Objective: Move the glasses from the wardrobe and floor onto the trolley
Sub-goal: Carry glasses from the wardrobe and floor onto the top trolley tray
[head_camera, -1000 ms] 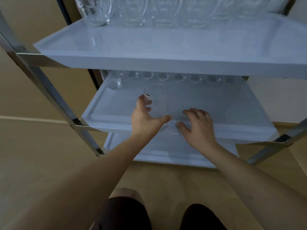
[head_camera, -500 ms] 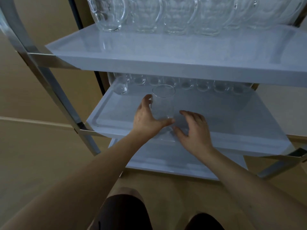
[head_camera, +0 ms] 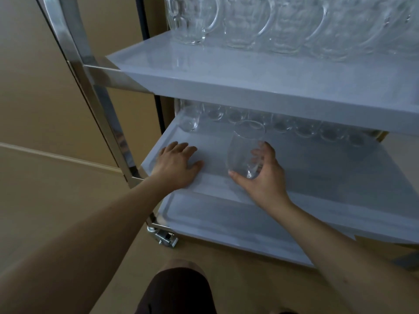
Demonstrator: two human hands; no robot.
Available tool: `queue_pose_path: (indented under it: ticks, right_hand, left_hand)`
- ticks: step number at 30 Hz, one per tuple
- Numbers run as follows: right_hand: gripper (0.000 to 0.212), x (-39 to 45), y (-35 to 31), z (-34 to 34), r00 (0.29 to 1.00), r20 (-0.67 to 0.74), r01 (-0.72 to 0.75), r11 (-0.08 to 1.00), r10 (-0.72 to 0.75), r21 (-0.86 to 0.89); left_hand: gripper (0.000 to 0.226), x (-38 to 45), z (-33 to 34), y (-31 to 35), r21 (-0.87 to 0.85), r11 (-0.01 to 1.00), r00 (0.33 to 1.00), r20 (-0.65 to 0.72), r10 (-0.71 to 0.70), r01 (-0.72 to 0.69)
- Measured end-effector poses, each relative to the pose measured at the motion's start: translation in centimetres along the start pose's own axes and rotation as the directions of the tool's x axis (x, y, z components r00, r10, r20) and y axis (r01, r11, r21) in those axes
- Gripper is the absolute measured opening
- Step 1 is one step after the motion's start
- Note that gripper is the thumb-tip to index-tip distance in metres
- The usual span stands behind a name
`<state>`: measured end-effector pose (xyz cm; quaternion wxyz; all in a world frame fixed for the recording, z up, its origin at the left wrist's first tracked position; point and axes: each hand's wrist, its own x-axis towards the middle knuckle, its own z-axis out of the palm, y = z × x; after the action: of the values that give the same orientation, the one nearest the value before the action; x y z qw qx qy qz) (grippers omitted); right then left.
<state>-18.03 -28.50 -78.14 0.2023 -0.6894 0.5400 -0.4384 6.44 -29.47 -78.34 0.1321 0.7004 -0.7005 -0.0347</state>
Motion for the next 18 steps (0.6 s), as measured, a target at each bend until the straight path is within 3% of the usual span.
queue_pose_path:
  ticks: [10, 18]
  right_hand:
    - [0.099, 5.6, -1.3, 5.7, 0.999, 0.008, -0.054, 0.986, 0.053, 0.157]
    - [0.084, 12.5, -2.4, 9.8, 0.998, -0.056, -0.021, 0.994, 0.027, 0.106]
  left_hand:
    - [0.058, 0.2, 1.3, -1.5, -0.031, 0.999, 0.998, -0.056, -0.020, 0.019]
    - [0.060, 0.3, 1.7, -1.8, -0.045, 0.999, 0.996, -0.091, -0.007, 0.003]
